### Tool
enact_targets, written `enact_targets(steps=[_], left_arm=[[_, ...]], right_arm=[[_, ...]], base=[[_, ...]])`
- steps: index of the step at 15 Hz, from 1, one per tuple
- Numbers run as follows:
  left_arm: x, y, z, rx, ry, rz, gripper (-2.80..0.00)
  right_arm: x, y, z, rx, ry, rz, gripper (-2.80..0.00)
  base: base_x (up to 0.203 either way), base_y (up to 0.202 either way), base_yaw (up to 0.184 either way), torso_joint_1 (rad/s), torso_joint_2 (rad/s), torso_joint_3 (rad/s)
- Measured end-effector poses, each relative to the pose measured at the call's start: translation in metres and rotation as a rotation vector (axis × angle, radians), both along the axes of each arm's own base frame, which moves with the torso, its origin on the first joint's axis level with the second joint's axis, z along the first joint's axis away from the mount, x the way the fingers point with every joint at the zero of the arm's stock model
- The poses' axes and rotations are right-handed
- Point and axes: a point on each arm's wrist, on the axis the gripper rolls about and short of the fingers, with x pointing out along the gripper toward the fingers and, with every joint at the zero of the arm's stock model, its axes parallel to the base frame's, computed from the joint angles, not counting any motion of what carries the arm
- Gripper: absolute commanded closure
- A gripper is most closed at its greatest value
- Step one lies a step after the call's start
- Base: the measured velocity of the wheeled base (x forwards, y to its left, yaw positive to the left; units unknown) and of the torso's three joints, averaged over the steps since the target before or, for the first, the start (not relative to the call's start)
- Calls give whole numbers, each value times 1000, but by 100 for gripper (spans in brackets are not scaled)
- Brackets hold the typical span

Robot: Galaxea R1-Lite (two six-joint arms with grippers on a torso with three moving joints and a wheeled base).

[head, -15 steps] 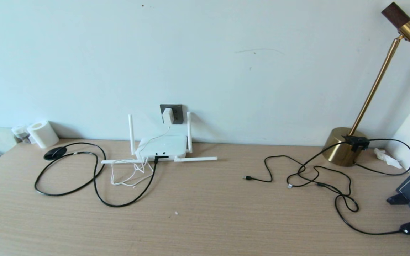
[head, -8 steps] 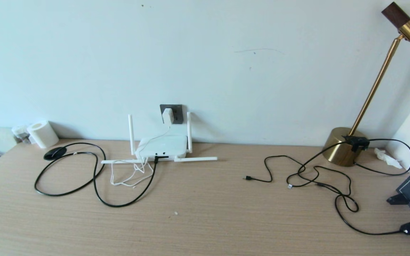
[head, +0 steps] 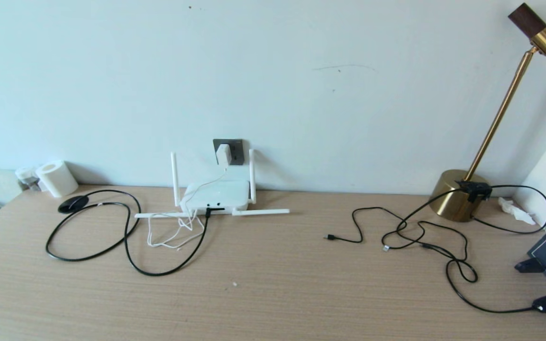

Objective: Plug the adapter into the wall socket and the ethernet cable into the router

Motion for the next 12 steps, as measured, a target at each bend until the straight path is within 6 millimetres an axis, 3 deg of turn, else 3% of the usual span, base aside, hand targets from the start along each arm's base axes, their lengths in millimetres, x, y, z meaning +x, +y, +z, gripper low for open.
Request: enact_targets(steps=[4, 12], left_arm=[[-12, 1, -2, 3, -165, 19, 0], [-16, 1, -3, -97, -213, 56, 0]], right_arm=[[0, 0, 0, 2, 0, -1, -280], [0, 0, 0, -3, 0, 4, -280]], base=[[0, 0, 0, 0, 0, 0], [0, 0, 0, 0, 0, 0]])
